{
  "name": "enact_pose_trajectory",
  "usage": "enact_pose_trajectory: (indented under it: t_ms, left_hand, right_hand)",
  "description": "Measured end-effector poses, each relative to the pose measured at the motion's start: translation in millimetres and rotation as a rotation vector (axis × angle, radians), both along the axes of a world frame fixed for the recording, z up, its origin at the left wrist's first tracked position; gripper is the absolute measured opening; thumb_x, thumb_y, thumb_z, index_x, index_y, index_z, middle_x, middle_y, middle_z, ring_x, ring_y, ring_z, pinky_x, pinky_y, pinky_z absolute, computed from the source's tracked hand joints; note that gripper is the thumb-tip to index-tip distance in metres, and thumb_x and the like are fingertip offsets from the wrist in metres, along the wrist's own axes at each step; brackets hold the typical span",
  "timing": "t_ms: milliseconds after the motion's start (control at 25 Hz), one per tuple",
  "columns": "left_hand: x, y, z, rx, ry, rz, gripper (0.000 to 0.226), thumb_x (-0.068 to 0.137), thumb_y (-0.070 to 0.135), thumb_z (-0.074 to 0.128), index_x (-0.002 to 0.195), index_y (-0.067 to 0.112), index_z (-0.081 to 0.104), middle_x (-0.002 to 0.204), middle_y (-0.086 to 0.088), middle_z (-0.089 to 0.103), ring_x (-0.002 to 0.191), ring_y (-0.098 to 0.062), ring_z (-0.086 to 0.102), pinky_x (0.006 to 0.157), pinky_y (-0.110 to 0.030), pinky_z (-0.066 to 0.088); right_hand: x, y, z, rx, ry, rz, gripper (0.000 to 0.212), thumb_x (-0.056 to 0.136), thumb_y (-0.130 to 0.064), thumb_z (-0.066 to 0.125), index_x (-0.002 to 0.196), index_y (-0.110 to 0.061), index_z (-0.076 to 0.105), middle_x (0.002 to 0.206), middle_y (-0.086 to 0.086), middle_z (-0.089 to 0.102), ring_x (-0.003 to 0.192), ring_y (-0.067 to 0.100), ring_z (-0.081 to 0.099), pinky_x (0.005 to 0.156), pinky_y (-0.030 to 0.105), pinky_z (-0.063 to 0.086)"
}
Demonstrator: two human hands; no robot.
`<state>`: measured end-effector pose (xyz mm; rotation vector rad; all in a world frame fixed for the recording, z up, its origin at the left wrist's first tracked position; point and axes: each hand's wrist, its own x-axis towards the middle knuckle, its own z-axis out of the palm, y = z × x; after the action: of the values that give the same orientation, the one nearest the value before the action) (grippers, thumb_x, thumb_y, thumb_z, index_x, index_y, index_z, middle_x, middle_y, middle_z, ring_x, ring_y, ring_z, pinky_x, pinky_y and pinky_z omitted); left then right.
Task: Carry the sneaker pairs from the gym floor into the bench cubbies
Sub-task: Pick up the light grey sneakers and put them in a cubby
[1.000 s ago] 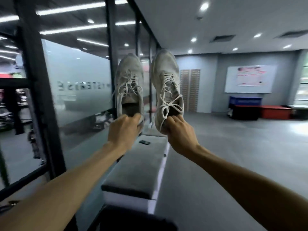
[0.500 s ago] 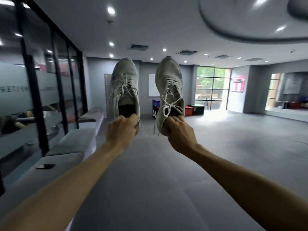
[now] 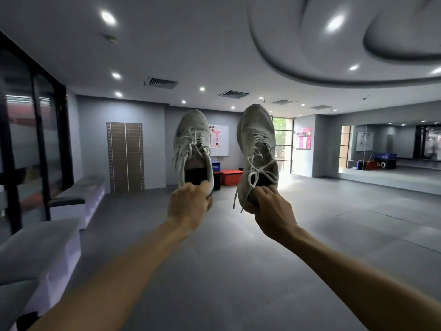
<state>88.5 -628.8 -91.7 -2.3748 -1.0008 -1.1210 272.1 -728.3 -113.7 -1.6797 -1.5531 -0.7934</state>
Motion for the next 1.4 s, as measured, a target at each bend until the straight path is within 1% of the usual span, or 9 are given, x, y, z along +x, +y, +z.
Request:
enact_pose_trajectory:
  t_ms: [200, 400, 520, 640, 760, 920, 1120, 1320, 1400]
  left_hand:
    - [58.0, 106.5, 1.5, 0.040, 0.008, -0.007, 0.015, 0.089, 0.029, 0.058, 0.090, 0.015, 0.053, 0.075, -0.010, 0.058, 0.067, -0.029, 0.058, 0.054, -0.030, 0.036]
    - [116.8, 245.3, -3.6, 0.054, -0.004, 0.047, 0.016, 0.085, 0.025, 0.062, 0.080, 0.015, 0.051, 0.065, -0.009, 0.054, 0.059, -0.032, 0.057, 0.050, -0.029, 0.036]
    - [146.6, 322.6, 2.7, 0.035, 0.015, 0.096, 0.018, 0.087, 0.028, 0.062, 0.080, 0.015, 0.052, 0.068, -0.011, 0.060, 0.062, -0.032, 0.059, 0.050, -0.029, 0.037]
    - [168.3, 400.6, 10.9, 0.028, 0.019, 0.166, 0.019, 0.087, 0.031, 0.061, 0.081, 0.015, 0.052, 0.072, -0.012, 0.062, 0.067, -0.033, 0.061, 0.051, -0.030, 0.034]
    - [174.2, 468.8, 13.6, 0.048, 0.027, 0.259, 0.021, 0.088, 0.035, 0.060, 0.086, 0.015, 0.054, 0.076, -0.013, 0.062, 0.071, -0.034, 0.061, 0.053, -0.031, 0.032]
    - [160.6, 562.2, 9.1, 0.049, 0.025, 0.324, 0.021, 0.088, 0.033, 0.061, 0.086, 0.013, 0.054, 0.074, -0.014, 0.060, 0.068, -0.032, 0.060, 0.052, -0.031, 0.033]
    - [110.0, 697.5, 3.7, 0.052, 0.022, 0.458, 0.019, 0.091, 0.034, 0.056, 0.090, 0.015, 0.053, 0.077, -0.010, 0.060, 0.071, -0.029, 0.060, 0.055, -0.031, 0.036]
    - [36.9, 820.0, 12.2, 0.053, 0.022, 0.676, 0.021, 0.091, 0.035, 0.056, 0.092, 0.014, 0.056, 0.082, -0.013, 0.064, 0.075, -0.033, 0.061, 0.062, -0.036, 0.041]
    - [10.3, 854.5, 10.9, 0.054, 0.036, 0.761, 0.022, 0.091, 0.035, 0.057, 0.092, 0.014, 0.057, 0.082, -0.013, 0.064, 0.077, -0.034, 0.061, 0.062, -0.035, 0.038]
  right_hand:
    - [53.7, 111.9, -2.5, 0.003, 0.020, 0.035, 0.018, 0.085, -0.013, 0.058, 0.078, -0.018, 0.041, 0.085, 0.002, 0.059, 0.085, 0.025, 0.049, 0.050, 0.025, 0.023]
    - [117.8, 256.3, -2.3, -0.007, 0.004, 0.118, 0.025, 0.086, -0.020, 0.061, 0.079, -0.022, 0.037, 0.087, 0.002, 0.060, 0.085, 0.022, 0.047, 0.056, 0.028, 0.027]
    - [155.6, 346.4, 8.1, -0.017, 0.005, 0.156, 0.018, 0.087, -0.023, 0.061, 0.082, -0.018, 0.045, 0.090, 0.002, 0.060, 0.088, 0.021, 0.048, 0.056, 0.029, 0.032]
    - [182.3, 439.2, 17.4, -0.040, 0.011, 0.212, 0.015, 0.087, -0.025, 0.059, 0.088, -0.012, 0.052, 0.091, 0.003, 0.060, 0.091, 0.022, 0.049, 0.060, 0.037, 0.045]
    - [190.0, 523.3, 20.2, -0.028, 0.014, 0.295, 0.014, 0.087, -0.026, 0.058, 0.085, -0.013, 0.051, 0.089, 0.002, 0.059, 0.089, 0.022, 0.049, 0.057, 0.035, 0.043]
    - [179.7, 637.3, 14.0, -0.024, -0.010, 0.381, 0.022, 0.087, -0.030, 0.059, 0.079, -0.021, 0.041, 0.087, -0.001, 0.057, 0.086, 0.019, 0.047, 0.054, 0.029, 0.031]
    - [135.1, 794.5, 15.7, -0.023, -0.003, 0.493, 0.021, 0.088, -0.033, 0.056, 0.079, -0.021, 0.041, 0.084, -0.005, 0.052, 0.085, 0.017, 0.044, 0.055, 0.032, 0.035]
    - [55.6, 951.8, 21.7, -0.041, 0.002, 0.682, 0.026, 0.085, -0.027, 0.057, 0.072, -0.028, 0.035, 0.076, -0.011, 0.043, 0.077, 0.014, 0.038, 0.047, 0.025, 0.021]
    - [21.0, 1005.1, 18.2, -0.064, -0.001, 0.773, 0.027, 0.085, -0.024, 0.057, 0.073, -0.029, 0.033, 0.077, -0.012, 0.041, 0.080, 0.015, 0.040, 0.047, 0.025, 0.019]
